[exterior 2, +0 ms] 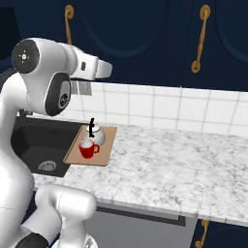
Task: Pick the kettle from the counter and place it on the tray. Then pick the mug from the cabinet and place it on the tray. Then close the cabinet doors.
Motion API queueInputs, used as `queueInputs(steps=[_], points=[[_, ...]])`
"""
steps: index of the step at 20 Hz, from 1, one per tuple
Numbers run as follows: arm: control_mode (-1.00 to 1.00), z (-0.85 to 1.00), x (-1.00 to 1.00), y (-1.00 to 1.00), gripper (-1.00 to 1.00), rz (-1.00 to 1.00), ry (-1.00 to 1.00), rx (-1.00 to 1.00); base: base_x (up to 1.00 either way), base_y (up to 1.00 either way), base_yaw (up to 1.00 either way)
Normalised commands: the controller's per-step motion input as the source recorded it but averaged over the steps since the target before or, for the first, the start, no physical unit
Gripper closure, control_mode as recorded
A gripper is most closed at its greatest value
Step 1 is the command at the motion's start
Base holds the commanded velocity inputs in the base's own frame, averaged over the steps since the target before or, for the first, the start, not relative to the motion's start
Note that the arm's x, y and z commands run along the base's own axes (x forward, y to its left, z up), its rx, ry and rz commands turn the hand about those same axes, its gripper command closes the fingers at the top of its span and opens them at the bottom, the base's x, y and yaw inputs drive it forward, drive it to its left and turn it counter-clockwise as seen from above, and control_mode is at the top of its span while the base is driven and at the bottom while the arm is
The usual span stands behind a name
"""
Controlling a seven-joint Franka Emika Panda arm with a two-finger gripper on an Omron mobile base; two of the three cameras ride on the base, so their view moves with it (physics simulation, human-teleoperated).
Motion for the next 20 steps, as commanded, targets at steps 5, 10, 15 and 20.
queueInputs(steps=[5,10,15,20], points=[[-1.00,0.00,-0.77,0.01,-1.00,0.30,0.00,-0.21,0.00,0.00,0.00],[-1.00,0.00,-0.67,0.00,-1.00,0.30,-0.01,-0.12,0.00,0.00,0.00],[-1.00,0.04,-0.60,0.01,-1.00,0.29,0.00,-0.10,0.00,0.00,0.00],[-1.00,0.05,-0.51,0.13,-1.00,0.26,0.00,-0.15,0.00,0.00,0.00]])
